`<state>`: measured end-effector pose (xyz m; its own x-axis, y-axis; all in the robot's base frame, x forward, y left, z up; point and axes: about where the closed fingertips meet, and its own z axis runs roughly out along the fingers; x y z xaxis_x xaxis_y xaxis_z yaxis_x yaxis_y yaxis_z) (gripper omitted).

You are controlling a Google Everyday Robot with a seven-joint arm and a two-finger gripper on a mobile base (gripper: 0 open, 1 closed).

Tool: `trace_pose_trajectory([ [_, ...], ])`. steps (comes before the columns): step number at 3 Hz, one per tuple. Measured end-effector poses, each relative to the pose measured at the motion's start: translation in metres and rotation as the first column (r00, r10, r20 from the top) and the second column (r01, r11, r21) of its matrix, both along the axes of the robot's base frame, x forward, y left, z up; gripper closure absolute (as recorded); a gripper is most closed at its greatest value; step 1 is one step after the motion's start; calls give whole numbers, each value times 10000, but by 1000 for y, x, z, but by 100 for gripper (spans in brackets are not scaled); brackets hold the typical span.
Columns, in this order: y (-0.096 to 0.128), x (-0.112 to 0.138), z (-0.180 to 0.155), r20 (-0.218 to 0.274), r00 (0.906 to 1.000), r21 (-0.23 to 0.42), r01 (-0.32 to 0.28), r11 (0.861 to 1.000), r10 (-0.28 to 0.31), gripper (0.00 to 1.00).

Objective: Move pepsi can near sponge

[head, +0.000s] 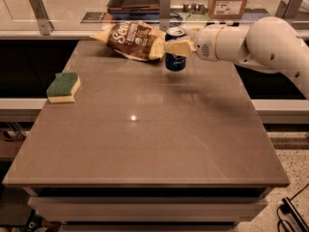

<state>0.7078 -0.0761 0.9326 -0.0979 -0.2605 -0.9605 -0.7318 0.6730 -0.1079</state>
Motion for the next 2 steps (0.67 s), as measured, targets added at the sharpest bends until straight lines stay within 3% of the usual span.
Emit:
trace_pose_trajectory([
  [2, 76, -38, 11, -268, 9907, 289, -1324, 9908, 1332, 100],
])
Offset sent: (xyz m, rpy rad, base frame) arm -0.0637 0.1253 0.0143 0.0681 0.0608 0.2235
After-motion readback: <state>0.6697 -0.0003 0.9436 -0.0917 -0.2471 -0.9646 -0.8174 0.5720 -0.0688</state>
